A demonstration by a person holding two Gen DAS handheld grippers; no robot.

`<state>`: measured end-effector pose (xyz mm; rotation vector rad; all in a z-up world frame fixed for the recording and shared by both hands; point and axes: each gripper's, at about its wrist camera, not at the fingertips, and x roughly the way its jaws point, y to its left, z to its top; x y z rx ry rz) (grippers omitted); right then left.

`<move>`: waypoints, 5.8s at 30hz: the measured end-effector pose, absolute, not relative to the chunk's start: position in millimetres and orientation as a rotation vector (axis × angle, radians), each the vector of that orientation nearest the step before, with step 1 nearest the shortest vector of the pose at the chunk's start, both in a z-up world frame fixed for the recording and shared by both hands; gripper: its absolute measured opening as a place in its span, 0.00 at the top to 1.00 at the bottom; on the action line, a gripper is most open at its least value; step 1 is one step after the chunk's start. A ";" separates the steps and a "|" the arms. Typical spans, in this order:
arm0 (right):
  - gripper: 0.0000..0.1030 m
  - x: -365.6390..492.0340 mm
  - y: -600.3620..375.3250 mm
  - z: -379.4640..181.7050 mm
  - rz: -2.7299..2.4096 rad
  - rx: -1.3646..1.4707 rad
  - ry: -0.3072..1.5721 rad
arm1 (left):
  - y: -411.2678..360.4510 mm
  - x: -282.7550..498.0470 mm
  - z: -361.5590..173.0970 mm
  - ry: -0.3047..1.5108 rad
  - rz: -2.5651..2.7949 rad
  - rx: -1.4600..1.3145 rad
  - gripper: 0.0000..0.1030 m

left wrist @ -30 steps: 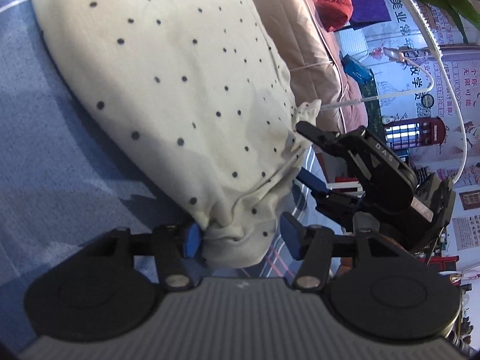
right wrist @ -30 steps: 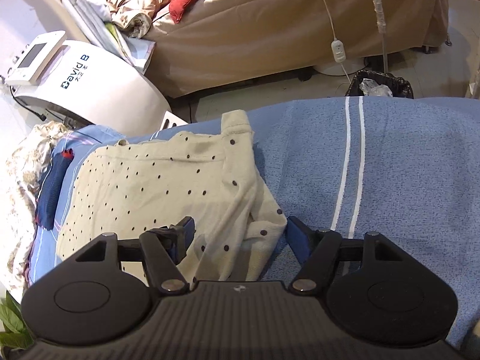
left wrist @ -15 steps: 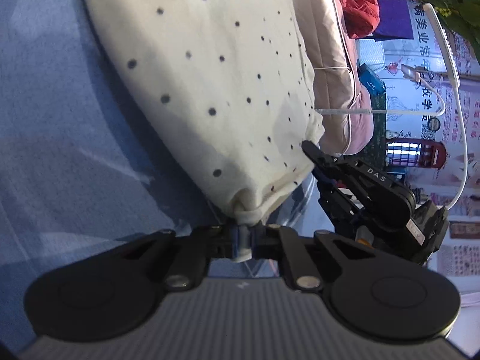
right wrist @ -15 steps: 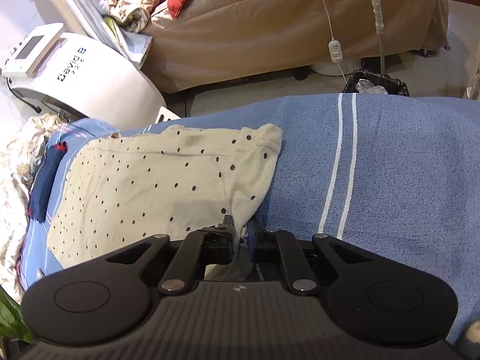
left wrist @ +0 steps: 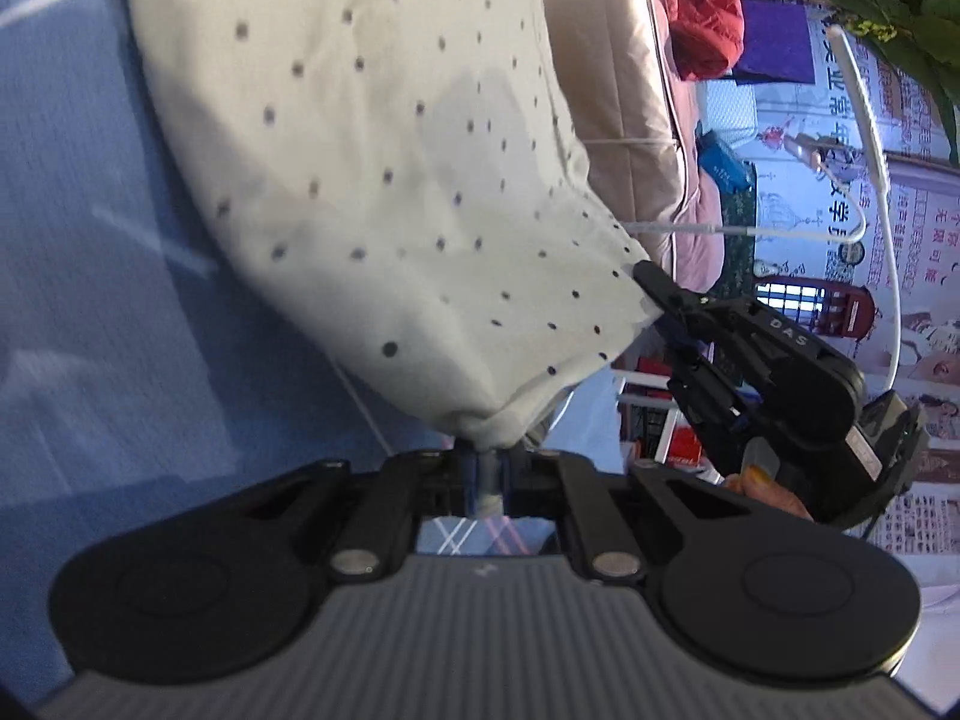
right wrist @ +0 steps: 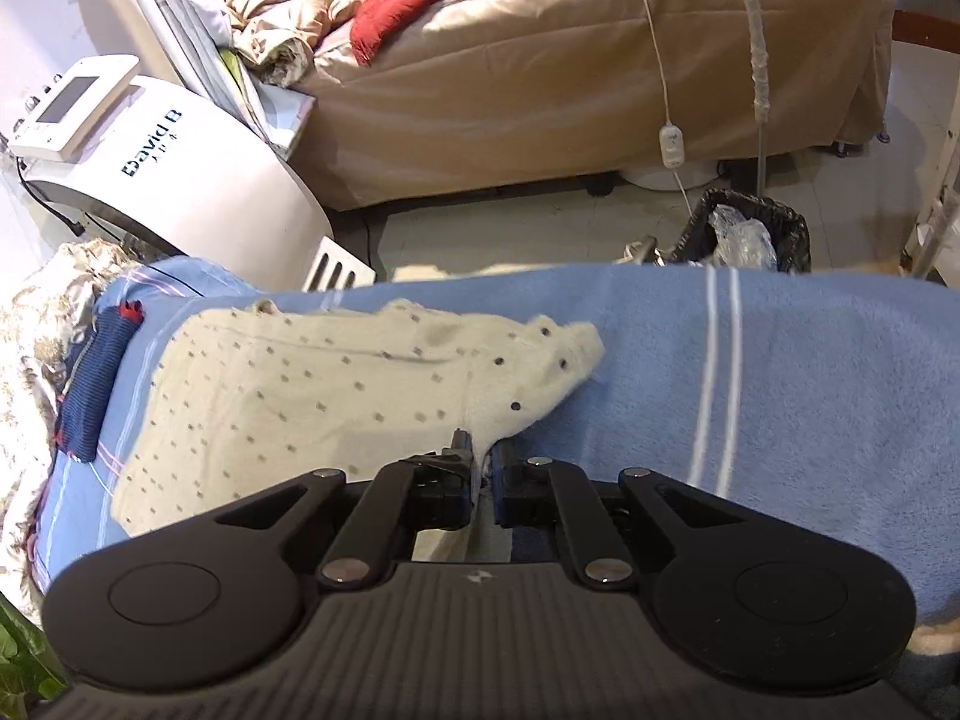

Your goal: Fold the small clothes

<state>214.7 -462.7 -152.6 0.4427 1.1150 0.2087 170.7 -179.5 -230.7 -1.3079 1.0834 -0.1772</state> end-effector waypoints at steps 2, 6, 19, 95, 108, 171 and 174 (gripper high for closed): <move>0.89 225.2 -441.3 -141.0 0.237 0.416 1.106 | -161.2 176.2 -224.3 1.062 -0.156 -1.343 0.94; 0.89 254.1 -386.2 -125.3 0.315 0.380 1.105 | -109.3 187.5 -211.2 1.001 -0.081 -1.399 0.94; 0.89 325.2 -195.8 -136.3 0.456 0.285 1.160 | 85.1 221.4 -194.6 0.901 0.141 -1.337 0.94; 0.03 161.2 -297.7 -183.7 0.218 0.454 1.066 | 173.7 175.4 -213.6 0.964 -0.214 -0.668 0.10; 0.03 181.6 -302.3 -197.7 0.221 0.582 1.033 | 141.8 225.5 -227.8 0.937 -0.223 -0.711 0.40; 0.91 224.6 -336.5 -85.7 0.166 0.409 0.914 | 12.0 256.6 -104.7 0.995 -0.331 -0.524 0.89; 0.91 196.3 -382.5 -53.3 0.127 0.394 0.898 | -39.4 249.6 -78.3 0.996 -0.430 -0.516 0.89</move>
